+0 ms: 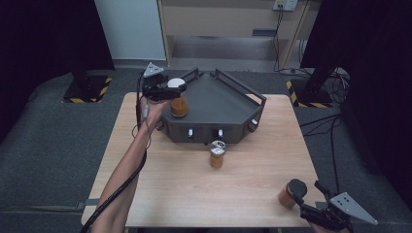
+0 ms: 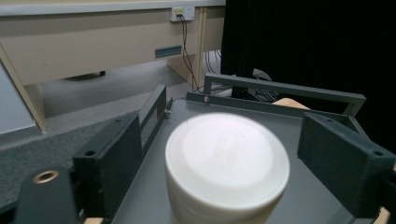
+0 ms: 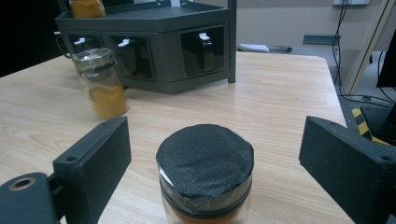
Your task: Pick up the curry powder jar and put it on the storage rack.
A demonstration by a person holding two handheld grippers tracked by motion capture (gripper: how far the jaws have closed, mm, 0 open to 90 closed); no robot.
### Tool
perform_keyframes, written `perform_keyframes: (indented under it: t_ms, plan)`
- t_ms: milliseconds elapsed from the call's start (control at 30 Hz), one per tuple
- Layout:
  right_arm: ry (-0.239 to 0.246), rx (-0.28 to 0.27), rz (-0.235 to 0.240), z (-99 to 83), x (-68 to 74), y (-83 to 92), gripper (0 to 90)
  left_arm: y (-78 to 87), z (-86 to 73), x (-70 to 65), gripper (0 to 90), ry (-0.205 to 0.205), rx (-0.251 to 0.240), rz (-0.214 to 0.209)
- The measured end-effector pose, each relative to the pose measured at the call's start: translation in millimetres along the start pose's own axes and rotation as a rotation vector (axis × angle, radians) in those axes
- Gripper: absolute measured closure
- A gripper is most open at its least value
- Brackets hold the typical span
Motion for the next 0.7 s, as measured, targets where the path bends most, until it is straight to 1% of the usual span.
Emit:
perform_keyframes:
  t_ms: [167, 333, 367, 433, 533, 633, 700]
  plan:
    - [0.003, -0.001, 0.000, -0.1, -0.1, 0.4, 9.1, 6.8, 10.2, -5.8, 8.7, -0.005, -0.018, -0.014]
    - [0.005, -0.002, 0.001, 0.0, -0.1, 0.3, 9.0, 14.5, 17.9, -9.8, 8.1, -0.009, -0.033, -0.025]
    - [0.005, -0.002, 0.000, -0.1, -0.1, 0.4, 9.1, 15.8, 18.8, -10.0, 8.2, -0.005, -0.035, -0.026]
    - [0.003, -0.003, 0.001, -0.1, 0.0, 0.3, 9.0, 19.3, 20.6, -9.6, 8.1, 0.011, -0.044, -0.044]
    - [0.006, -0.004, 0.001, -0.1, 0.0, 0.1, 9.0, 25.6, 23.6, -13.1, 8.4, -0.002, -0.051, -0.047]
    - [0.004, -0.004, 0.003, -0.2, -0.2, 0.2, 9.0, 31.3, 25.5, -14.1, 8.4, 0.000, -0.058, -0.063]
    - [0.004, -0.004, 0.003, -0.2, -0.3, 0.0, 9.0, 35.4, 27.0, -15.8, 8.5, -0.008, -0.059, -0.072]
Point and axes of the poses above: each handheld gripper's, and its own axes: y roughly backward along the jaws, z roughly out of its top, x roughly to its left, the point moved 3 cm from there along -y, roughly forward along the jaws, and after that the axes turned 15 degrees about y, right-handed, at the moved point
